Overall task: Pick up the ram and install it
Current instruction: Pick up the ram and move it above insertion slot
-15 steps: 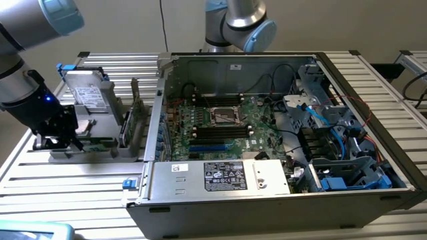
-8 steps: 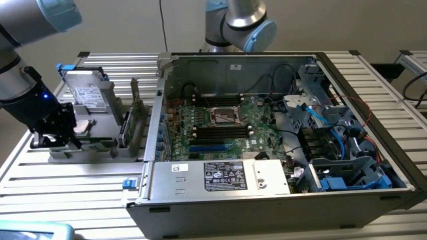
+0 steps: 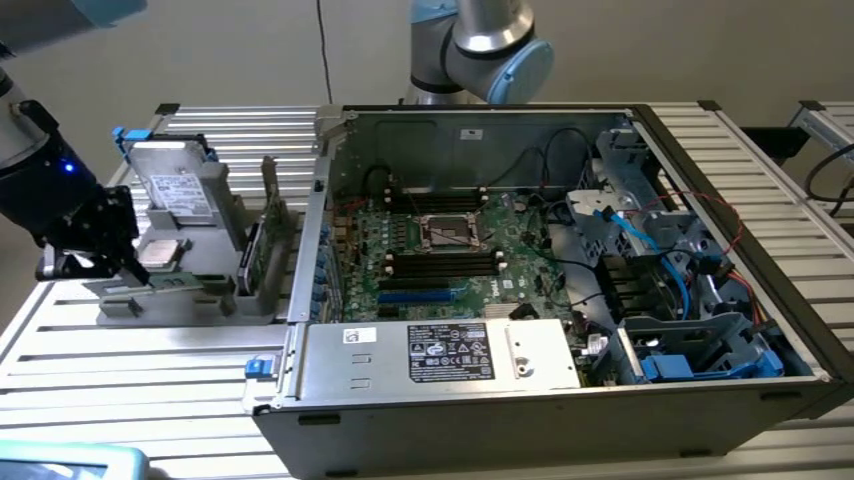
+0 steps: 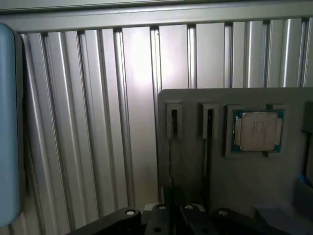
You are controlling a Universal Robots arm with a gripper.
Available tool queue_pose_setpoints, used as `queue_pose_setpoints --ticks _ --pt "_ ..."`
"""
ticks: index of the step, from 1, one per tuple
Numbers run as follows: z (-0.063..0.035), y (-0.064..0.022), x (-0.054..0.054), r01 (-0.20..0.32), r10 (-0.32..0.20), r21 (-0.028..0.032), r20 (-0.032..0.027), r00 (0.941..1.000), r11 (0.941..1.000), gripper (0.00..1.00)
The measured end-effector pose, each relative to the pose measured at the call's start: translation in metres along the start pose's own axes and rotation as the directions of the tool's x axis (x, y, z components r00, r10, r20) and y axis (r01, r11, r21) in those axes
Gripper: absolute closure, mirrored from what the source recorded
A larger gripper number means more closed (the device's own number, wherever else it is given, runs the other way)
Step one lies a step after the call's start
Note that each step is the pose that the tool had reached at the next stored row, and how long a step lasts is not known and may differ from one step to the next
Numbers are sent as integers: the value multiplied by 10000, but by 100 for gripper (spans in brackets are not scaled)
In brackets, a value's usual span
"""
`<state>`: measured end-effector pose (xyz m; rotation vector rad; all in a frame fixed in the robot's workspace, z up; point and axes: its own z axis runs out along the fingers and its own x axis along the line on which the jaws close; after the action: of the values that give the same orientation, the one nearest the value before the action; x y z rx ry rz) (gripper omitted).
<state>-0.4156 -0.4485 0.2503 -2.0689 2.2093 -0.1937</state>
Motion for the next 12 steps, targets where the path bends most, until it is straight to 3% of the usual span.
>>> queue_pose_setpoints --ticks 6,12 --pt "-220 -58 79 3 -3 -119 -6 10000 9999 87" --pt "-420 -141 199 6 -6 -303 -19 10000 9995 87"
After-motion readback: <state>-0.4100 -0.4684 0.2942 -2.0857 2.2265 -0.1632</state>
